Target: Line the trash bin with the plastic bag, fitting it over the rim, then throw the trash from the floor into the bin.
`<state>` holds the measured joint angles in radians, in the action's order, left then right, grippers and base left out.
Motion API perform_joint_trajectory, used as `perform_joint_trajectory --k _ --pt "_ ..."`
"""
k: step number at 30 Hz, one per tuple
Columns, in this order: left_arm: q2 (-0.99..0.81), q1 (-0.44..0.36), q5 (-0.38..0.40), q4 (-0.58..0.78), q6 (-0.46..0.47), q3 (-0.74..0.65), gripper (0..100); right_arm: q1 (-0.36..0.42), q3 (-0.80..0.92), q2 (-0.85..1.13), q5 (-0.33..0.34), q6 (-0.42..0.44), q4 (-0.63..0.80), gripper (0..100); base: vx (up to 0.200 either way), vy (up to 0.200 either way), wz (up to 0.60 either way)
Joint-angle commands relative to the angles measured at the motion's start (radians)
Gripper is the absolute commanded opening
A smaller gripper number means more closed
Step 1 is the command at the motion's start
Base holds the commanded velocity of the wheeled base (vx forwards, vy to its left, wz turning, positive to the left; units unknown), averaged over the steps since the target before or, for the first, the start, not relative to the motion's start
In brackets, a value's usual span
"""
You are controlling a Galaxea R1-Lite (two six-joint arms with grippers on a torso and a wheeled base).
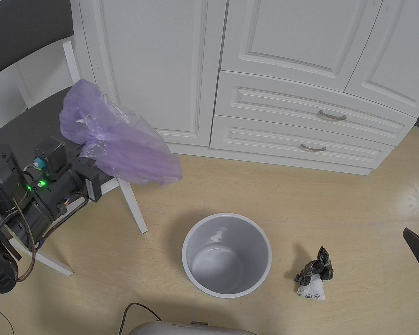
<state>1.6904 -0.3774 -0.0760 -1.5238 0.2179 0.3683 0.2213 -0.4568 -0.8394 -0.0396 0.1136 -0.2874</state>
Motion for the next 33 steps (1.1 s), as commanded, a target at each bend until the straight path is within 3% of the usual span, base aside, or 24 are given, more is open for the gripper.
perform_joint_trajectory --k 1,6,7,9,15,33 --pt "0.048 -0.103 -0.057 -0.001 -0.002 0.054 0 0.009 -0.006 -0.02 -0.003 0.0 0.004 100 0.0 0.0 0.0" --pt "0.066 -0.152 -0.076 -0.007 -0.04 0.049 0 0.016 -0.014 -0.037 -0.062 0.001 -0.007 100 0.0 0.0 0.0" --pt "0.055 -0.184 -0.082 -0.006 -0.078 0.046 0 0.018 -0.028 -0.044 -0.109 0.001 -0.009 100 0.0 0.0 0.0" --pt "0.045 -0.207 -0.107 -0.007 -0.114 0.04 0 0.027 -0.031 -0.038 -0.126 0.001 -0.009 100 0.0 0.0 0.0" --pt "0.025 -0.233 -0.117 -0.007 -0.124 0.04 0 0.076 -0.029 -0.024 -0.135 0.0 0.001 100 0.0 0.0 0.0" --pt "-0.046 -0.39 -0.139 -0.007 -0.112 0.038 0 0.082 0.003 -0.049 -0.14 0.0 0.002 100 0.0 0.0 0.0"
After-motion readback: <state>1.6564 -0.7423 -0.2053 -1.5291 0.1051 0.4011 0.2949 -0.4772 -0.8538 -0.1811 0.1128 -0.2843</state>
